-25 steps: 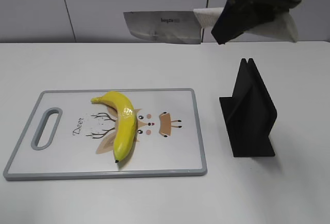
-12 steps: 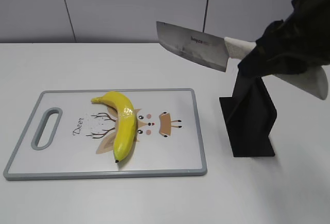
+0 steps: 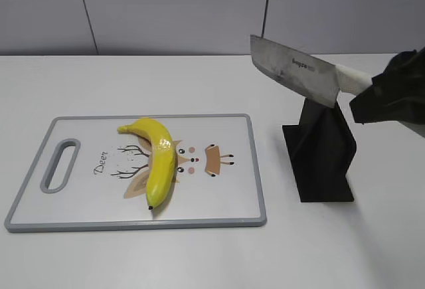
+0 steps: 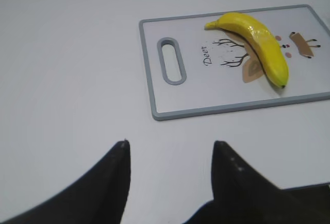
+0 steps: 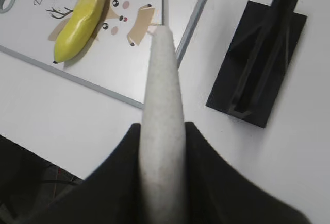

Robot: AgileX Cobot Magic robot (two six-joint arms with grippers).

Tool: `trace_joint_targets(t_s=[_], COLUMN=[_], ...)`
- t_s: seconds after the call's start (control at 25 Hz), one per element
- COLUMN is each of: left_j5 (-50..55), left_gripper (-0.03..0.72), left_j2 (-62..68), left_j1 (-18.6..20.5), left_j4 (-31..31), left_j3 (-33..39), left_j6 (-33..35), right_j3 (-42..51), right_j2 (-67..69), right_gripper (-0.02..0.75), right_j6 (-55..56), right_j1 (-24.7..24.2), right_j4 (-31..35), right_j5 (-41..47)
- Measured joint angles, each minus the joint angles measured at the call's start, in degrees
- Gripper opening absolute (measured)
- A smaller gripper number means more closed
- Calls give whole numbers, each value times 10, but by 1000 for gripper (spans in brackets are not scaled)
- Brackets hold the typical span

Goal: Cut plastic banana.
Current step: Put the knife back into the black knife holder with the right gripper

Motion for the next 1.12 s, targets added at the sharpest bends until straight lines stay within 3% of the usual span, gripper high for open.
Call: trace_joint_targets(t_s=[0.24,0.44,0.76,1.12], left_j5=[-27,-89,-97,-98], left_gripper=[481,481,481,480], left_j2=[-2,-2,-2,-2], left_j1=[1,1,1,1], left_j4=[51,54,54,54], left_j3=[7,29,31,31], left_j6=[-47,-55,-59,-59], right_j3=[17,24,33,33], right_j2=[-34,-56,-64,12], right_gripper=[169,169,169,169], right_j6=[52,119,247,270], right_j1=[0,0,0,0], right_j4=[-19,-69,-157,-166], right_j5=[-1,-1,-2,-33])
